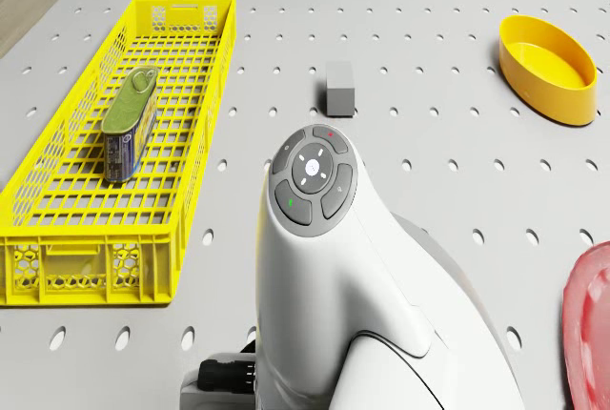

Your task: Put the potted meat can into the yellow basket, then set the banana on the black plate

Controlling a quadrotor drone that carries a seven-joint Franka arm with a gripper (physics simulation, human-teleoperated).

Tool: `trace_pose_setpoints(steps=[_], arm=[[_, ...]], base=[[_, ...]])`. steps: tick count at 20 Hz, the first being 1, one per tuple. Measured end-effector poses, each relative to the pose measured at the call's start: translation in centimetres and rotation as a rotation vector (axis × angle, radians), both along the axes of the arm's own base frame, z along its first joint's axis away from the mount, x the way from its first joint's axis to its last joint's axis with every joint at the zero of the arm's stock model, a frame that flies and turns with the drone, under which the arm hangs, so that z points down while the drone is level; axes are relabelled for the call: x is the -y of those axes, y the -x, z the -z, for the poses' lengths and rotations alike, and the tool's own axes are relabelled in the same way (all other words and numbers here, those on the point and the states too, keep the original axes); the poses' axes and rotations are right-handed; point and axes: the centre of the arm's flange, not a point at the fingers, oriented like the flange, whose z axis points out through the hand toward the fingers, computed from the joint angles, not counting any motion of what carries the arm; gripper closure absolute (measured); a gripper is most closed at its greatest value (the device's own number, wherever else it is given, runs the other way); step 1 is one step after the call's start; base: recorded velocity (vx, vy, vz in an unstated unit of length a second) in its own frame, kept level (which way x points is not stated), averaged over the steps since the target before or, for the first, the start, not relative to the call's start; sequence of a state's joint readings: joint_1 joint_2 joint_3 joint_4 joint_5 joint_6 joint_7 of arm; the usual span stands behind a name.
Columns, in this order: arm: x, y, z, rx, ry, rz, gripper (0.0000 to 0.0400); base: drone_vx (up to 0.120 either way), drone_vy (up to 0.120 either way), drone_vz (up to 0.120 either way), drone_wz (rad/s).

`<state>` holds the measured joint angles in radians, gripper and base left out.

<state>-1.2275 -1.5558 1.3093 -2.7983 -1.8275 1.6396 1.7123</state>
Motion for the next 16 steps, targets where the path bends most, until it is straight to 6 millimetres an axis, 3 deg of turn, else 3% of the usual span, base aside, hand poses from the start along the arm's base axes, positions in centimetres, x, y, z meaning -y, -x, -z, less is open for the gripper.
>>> trace_pose_setpoints(steps=[10, 16], arm=[[0.0, 0.0, -0.1, 0.000, 0.000, 0.000, 0.0199], [0.0, 0.0, -1.8, 0.000, 0.000, -0.002, 0.0199]], base=[[-0.012, 0.000, 0.000, 0.000], [0.000, 0.000, 0.000, 0.000]])
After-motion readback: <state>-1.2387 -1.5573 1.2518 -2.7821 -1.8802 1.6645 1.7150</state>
